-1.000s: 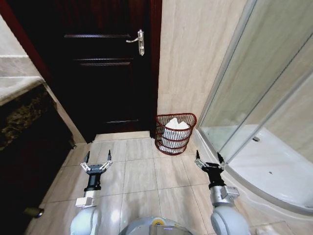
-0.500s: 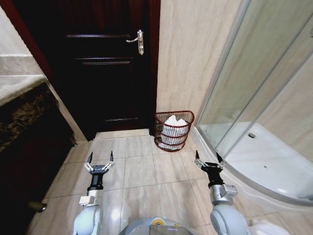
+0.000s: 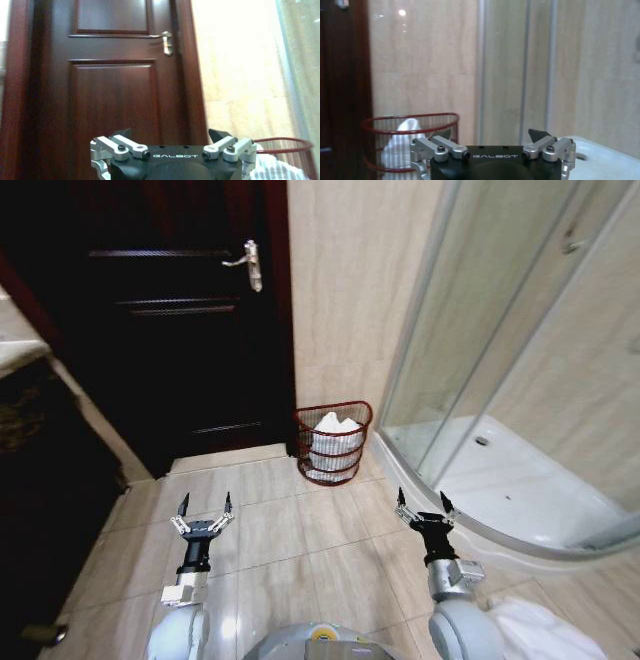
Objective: Discard the used towel into the hamper.
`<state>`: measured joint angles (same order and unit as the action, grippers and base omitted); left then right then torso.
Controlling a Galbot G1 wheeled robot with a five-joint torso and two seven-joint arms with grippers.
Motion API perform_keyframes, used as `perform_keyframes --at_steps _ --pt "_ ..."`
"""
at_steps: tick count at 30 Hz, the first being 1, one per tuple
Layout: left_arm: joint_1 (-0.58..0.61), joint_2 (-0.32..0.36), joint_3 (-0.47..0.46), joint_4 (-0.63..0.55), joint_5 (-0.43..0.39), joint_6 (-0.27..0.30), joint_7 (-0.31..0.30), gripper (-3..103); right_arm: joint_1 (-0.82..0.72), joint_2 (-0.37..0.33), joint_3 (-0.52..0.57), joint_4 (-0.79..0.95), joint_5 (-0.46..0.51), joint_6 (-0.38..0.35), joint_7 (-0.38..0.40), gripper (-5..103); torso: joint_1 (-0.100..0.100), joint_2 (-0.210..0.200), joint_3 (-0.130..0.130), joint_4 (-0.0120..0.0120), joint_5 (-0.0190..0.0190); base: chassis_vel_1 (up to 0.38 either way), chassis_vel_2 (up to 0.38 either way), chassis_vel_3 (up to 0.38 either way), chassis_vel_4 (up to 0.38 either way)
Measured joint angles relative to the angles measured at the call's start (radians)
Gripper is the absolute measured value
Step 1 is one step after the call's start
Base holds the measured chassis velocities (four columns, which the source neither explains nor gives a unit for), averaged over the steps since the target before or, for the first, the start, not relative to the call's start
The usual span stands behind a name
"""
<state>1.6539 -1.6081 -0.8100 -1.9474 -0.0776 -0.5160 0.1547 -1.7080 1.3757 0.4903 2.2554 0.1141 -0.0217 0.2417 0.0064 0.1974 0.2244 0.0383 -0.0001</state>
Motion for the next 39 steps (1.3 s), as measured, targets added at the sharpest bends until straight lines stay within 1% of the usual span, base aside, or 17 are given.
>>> perform_keyframes --at_steps 20,27,33,39 --pt "-0.002 0.000 0.007 -0.005 0.036 -0.002 0.019 100 -0.060 0.004 0.065 0.012 0.031 0.052 -0.027 100 0.000 0.000 0.000 0.0000 -0.0001 -0.125 -0.122 -0.114 -0.128" --pt "0.005 0.000 0.014 -0.006 0.040 -0.008 0.026 100 -0.094 0.035 0.067 0.011 0.022 0.081 -0.032 100 0.000 0.000 0.000 -0.0001 0.0000 -0.125 -0.126 -0.135 -0.137" --pt "0.007 0.000 0.012 -0.006 0.036 -0.012 0.028 100 -0.103 0.052 0.070 0.009 0.020 0.092 -0.032 100 0.000 0.000 0.000 0.0001 0.0000 -0.133 -0.125 -0.114 -0.125" --pt "0.003 0.000 0.011 -0.006 0.031 -0.010 0.035 100 -0.120 0.071 0.102 -0.005 0.026 0.112 -0.036 100 0.000 0.000 0.000 -0.0001 0.0001 -0.126 -0.131 -0.122 -0.116"
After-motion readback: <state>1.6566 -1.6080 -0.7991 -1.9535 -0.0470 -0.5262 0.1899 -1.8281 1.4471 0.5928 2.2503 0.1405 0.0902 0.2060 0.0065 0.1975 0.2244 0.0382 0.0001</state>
